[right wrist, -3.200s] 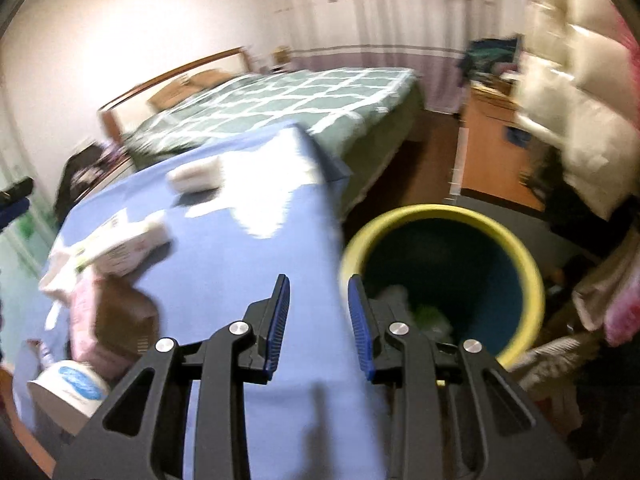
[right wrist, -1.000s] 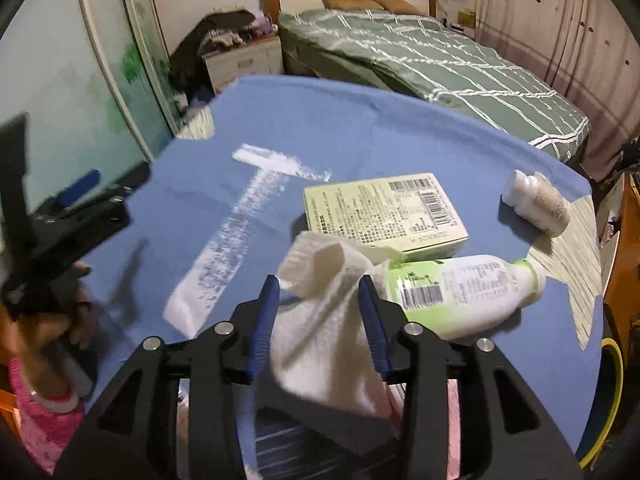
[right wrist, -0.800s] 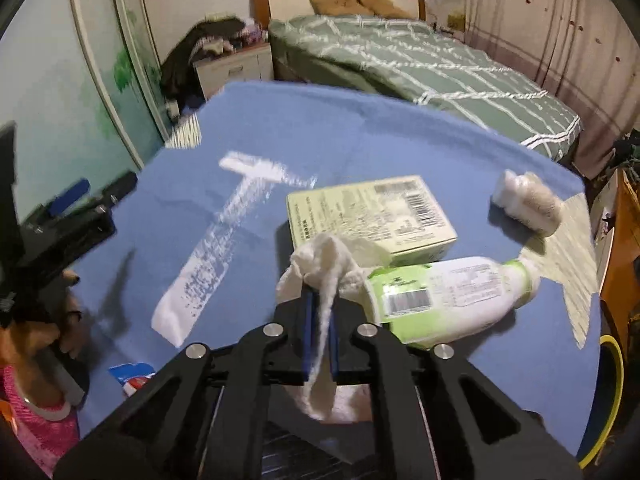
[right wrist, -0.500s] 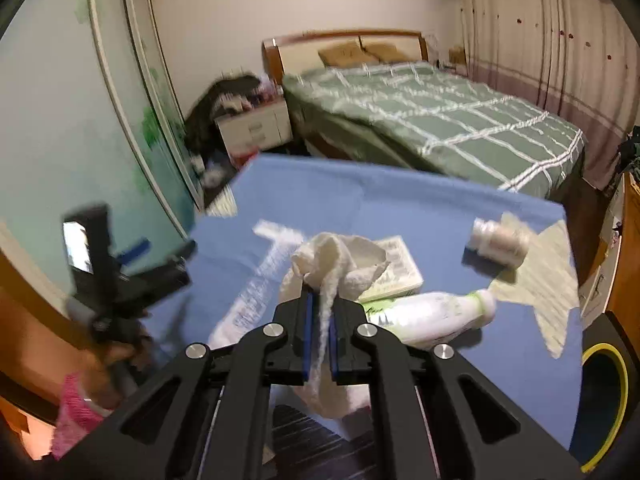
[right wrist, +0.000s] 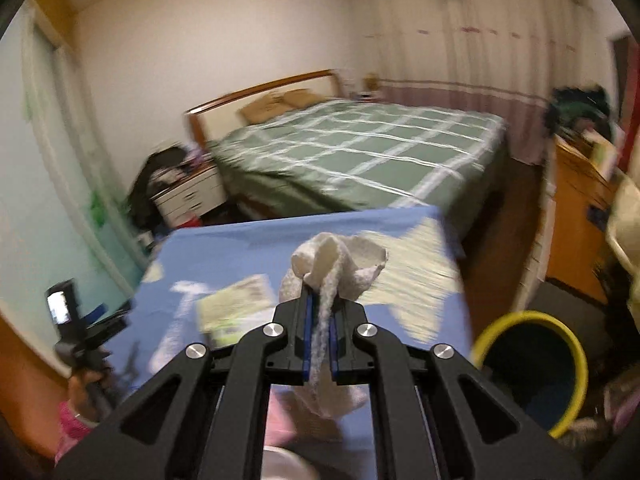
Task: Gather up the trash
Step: 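Lower the netting into the bin and open the right gripper, then grasp the white plastic bowl with the left gripper and lift it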
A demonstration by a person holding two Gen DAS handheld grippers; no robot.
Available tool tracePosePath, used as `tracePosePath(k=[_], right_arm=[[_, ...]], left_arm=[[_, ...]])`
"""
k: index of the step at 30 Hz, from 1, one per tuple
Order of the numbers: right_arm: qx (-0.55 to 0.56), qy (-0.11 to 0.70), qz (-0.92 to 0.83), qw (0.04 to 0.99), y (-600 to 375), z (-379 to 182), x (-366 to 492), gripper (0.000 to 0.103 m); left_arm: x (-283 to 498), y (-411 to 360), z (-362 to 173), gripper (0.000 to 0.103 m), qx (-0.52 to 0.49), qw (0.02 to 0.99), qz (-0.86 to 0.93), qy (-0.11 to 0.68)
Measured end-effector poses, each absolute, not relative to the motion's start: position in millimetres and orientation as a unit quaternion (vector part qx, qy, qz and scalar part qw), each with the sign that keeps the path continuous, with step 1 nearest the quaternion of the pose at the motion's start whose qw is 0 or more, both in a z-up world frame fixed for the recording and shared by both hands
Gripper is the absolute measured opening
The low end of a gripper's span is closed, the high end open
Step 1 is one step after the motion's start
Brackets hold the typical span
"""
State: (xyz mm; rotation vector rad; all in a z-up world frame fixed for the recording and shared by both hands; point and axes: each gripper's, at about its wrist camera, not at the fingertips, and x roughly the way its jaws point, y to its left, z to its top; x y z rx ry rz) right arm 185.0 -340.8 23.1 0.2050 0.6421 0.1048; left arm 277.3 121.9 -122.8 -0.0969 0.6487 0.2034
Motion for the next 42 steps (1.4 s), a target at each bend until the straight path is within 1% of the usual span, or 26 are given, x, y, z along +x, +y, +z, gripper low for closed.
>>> tracePosePath(k=[4, 10, 11, 14, 19, 25, 28, 37, 42], right_arm=[[0.133, 0.326, -0.052, 0.934, -413, -2, 179, 0.007], [0.161, 0.368, -0.160, 0.901, -480, -55, 182, 0.009], [0.165, 0.373, -0.170, 0.897, -488, -62, 184, 0.010], [0.182, 0.382, -0.196, 0.885, -504, -85, 182, 0.018], [0.199, 0.384, -0.213, 0.876, -515, -113, 178, 0.020], [0.199, 0.381, -0.220, 0.876, -523, -119, 164, 0.021], [0.202, 0.372, -0.220, 0.879, -518, -119, 159, 0.025], [0.198, 0.361, -0.213, 0.886, -511, -118, 134, 0.027], [0.197, 0.351, -0.210, 0.891, -513, -110, 117, 0.031]], left_arm=[[277, 122, -123, 0.093, -0.048, 0.942, 0.099, 0.318], [276, 119, -123, 0.093, -0.047, 0.942, 0.096, 0.318], [275, 118, -123, 0.093, -0.046, 0.943, 0.095, 0.316], [273, 116, -122, 0.093, -0.045, 0.944, 0.090, 0.313], [271, 111, -117, 0.093, -0.048, 0.947, 0.073, 0.309], [248, 95, -96, 0.093, -0.056, 0.953, 0.031, 0.296], [230, 79, -87, 0.093, -0.048, 0.954, 0.003, 0.297], [152, -8, -81, 0.093, 0.010, 0.943, -0.118, 0.312], [100, -63, -90, 0.093, 0.045, 0.920, -0.216, 0.325]])
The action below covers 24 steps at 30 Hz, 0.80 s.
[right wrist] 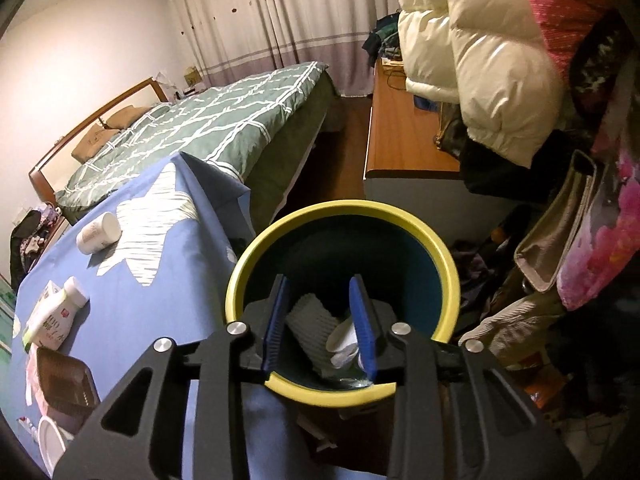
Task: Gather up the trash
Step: 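Grasp the white plastic bowl with the left gripper and lift it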
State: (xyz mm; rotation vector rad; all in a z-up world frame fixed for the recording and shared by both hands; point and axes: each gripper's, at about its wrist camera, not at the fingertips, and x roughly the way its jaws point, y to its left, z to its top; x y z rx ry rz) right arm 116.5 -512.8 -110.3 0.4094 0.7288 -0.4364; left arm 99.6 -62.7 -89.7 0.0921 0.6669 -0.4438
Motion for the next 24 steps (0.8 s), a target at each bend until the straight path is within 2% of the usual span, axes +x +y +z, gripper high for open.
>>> tracePosePath(k=[5, 16, 20, 24], right_arm=[[0.201, 0.342, -0.197, 0.897, -512, -105, 108, 0.032], [0.205, 0.334, -0.183, 0.902, -513, -100, 93, 0.033], [0.212, 0.333, -0.179, 0.901, -518, -101, 91, 0.033], [0.215, 0.332, -0.178, 0.901, -521, -103, 90, 0.033]], left_arm=[[65, -116, -112, 0.093, 0.071, 0.888, -0.291, 0.350], [82, -183, -147, 0.093, 0.087, 0.861, -0.315, 0.390], [94, -189, -153, 0.084, 0.074, 0.858, -0.307, 0.404], [101, -188, -150, 0.083, 0.057, 0.862, -0.299, 0.404]])
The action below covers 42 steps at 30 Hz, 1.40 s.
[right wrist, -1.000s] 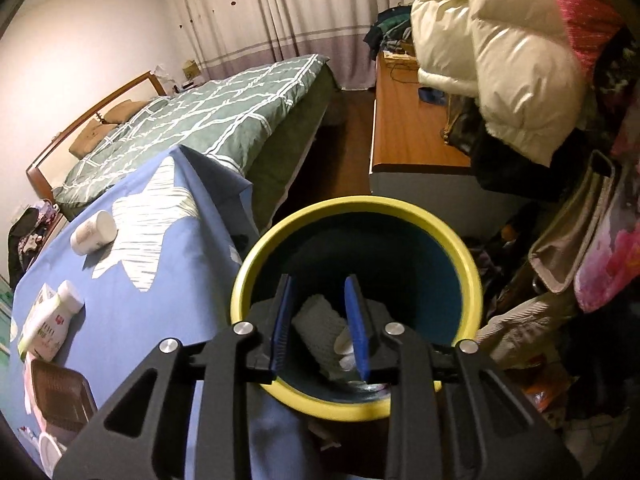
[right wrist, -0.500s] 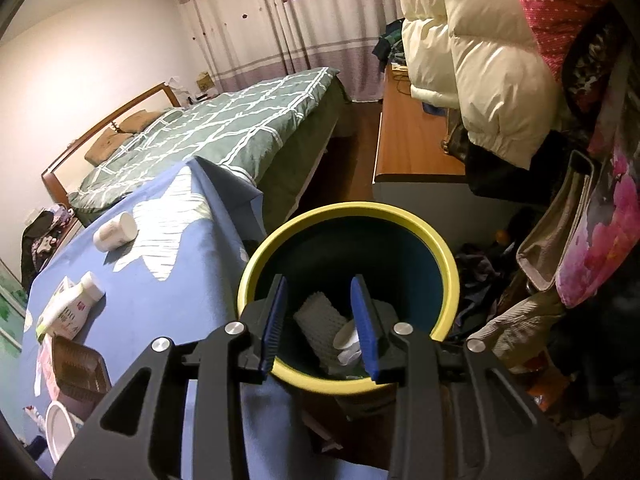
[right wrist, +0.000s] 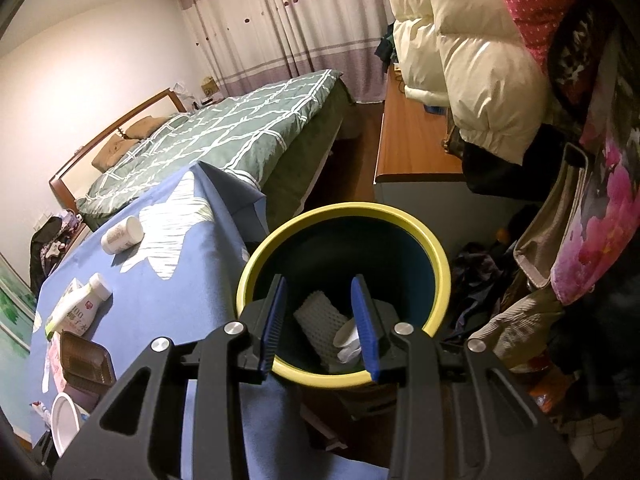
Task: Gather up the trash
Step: 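Grasp the white plastic bowl with the left gripper and lift it, then carry the white bowl over the bin and open the left gripper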
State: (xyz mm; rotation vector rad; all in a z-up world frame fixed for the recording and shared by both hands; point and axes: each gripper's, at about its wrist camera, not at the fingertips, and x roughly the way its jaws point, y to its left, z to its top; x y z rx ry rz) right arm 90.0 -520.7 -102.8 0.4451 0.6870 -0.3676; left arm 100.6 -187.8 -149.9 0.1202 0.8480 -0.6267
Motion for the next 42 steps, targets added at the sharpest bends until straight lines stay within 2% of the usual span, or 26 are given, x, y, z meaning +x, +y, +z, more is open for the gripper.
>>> tracePosePath(k=[8, 19, 27, 37, 42], right_arm=[[0.215, 0.333, -0.180, 0.900, -523, -105, 90, 0.033], [0.220, 0.334, -0.198, 0.895, -543, -115, 82, 0.033], [0.228, 0.340, -0.211, 0.888, -563, -127, 76, 0.033], [0.241, 0.344, -0.235, 0.877, -590, -138, 70, 0.033], [0.248, 0.353, -0.242, 0.869, -599, -147, 70, 0.033]], left_arm=[[100, -191, -143, 0.079, 0.055, 0.869, -0.294, 0.394], [94, -232, -102, 0.079, 0.059, 0.863, -0.339, 0.370], [133, -321, -92, 0.079, 0.073, 0.839, -0.385, 0.377], [188, -447, -114, 0.080, 0.099, 0.819, -0.400, 0.399], [213, -477, -133, 0.088, 0.095, 0.817, -0.381, 0.423]])
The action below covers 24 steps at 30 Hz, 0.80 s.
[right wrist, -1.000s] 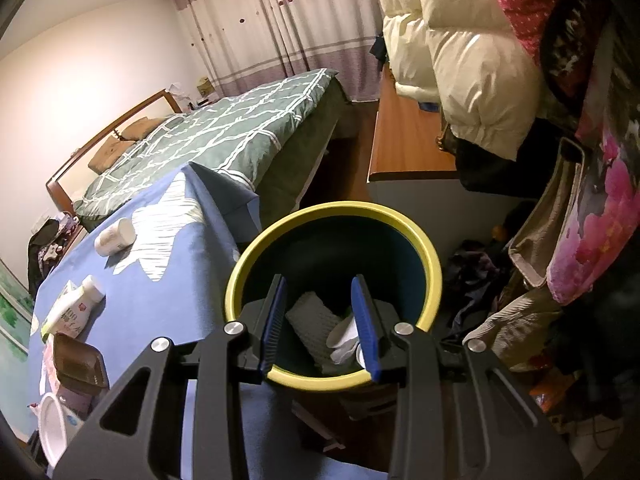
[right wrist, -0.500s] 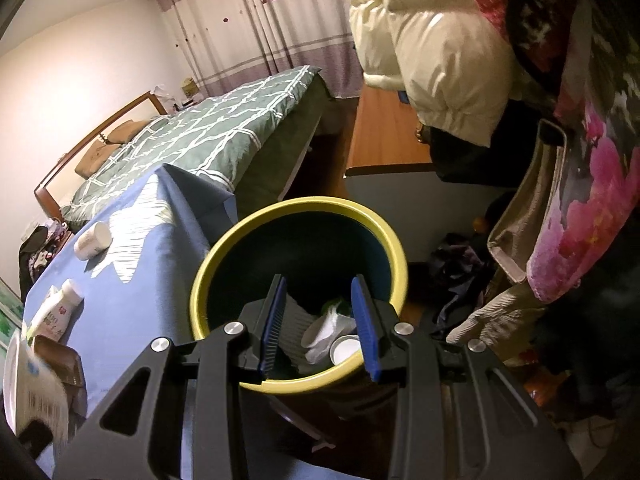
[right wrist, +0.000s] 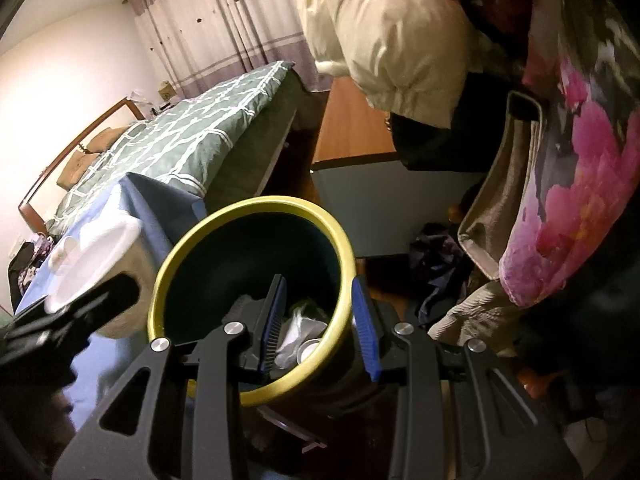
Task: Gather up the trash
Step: 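Carry the white bowl over the bin and open the left gripper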
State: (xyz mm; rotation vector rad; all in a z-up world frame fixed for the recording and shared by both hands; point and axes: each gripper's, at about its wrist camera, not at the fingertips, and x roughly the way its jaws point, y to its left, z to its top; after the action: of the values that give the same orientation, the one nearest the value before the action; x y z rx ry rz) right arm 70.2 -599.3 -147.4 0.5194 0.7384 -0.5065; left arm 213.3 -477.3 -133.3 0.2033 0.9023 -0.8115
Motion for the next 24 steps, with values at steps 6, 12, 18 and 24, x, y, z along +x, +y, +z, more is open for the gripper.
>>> tracePosePath(k=[6, 12, 18, 24], right_arm=[[0.247, 0.356, -0.246, 0.867, -601, -149, 71, 0.033], [0.238, 0.362, -0.233, 0.871, -589, -150, 78, 0.033], [0.216, 0.367, -0.204, 0.882, -558, -142, 90, 0.033], [0.194, 0.374, -0.155, 0.893, -515, -135, 108, 0.033]], left_arm=[[215, -461, -120, 0.088, 0.072, 0.827, -0.377, 0.412], [192, -398, -88, 0.089, 0.048, 0.843, -0.373, 0.386], [173, -313, -56, 0.092, 0.035, 0.878, -0.331, 0.344], [170, -202, -41, 0.093, 0.005, 0.916, -0.245, 0.319]])
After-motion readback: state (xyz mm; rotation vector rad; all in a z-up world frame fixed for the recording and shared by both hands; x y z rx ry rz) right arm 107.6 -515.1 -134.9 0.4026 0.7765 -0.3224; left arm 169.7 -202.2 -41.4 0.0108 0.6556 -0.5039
